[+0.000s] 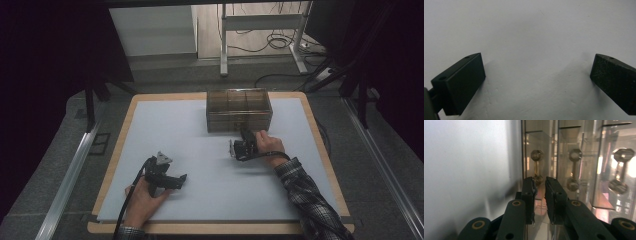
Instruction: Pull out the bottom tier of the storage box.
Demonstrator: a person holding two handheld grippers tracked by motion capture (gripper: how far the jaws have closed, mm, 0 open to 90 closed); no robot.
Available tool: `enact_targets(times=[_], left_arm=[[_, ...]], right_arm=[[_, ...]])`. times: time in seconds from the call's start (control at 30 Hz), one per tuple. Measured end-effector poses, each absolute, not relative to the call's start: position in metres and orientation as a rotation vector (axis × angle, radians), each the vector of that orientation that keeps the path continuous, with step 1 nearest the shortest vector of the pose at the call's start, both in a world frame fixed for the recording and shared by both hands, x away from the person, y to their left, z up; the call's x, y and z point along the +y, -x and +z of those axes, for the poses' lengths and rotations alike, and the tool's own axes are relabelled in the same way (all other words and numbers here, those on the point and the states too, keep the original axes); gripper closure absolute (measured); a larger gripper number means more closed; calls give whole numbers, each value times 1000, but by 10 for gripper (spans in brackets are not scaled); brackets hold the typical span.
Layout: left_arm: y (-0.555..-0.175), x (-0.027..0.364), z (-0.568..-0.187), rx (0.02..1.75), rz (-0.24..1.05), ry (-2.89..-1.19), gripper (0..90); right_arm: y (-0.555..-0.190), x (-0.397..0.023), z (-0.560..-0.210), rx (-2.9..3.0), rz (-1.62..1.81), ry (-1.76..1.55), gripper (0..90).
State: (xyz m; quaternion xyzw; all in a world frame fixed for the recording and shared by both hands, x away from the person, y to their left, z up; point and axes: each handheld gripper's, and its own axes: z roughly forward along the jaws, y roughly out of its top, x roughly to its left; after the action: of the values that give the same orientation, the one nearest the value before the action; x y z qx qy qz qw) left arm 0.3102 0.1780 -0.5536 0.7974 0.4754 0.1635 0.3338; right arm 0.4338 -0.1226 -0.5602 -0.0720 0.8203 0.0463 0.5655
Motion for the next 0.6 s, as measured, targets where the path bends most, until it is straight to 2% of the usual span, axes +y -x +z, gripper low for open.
enact_targets(times=[0.6], left_arm=[[-310,178,-554,1242,427,-2081,0]], right_arm=[[-435,-116,-568,1892,69,167,796]])
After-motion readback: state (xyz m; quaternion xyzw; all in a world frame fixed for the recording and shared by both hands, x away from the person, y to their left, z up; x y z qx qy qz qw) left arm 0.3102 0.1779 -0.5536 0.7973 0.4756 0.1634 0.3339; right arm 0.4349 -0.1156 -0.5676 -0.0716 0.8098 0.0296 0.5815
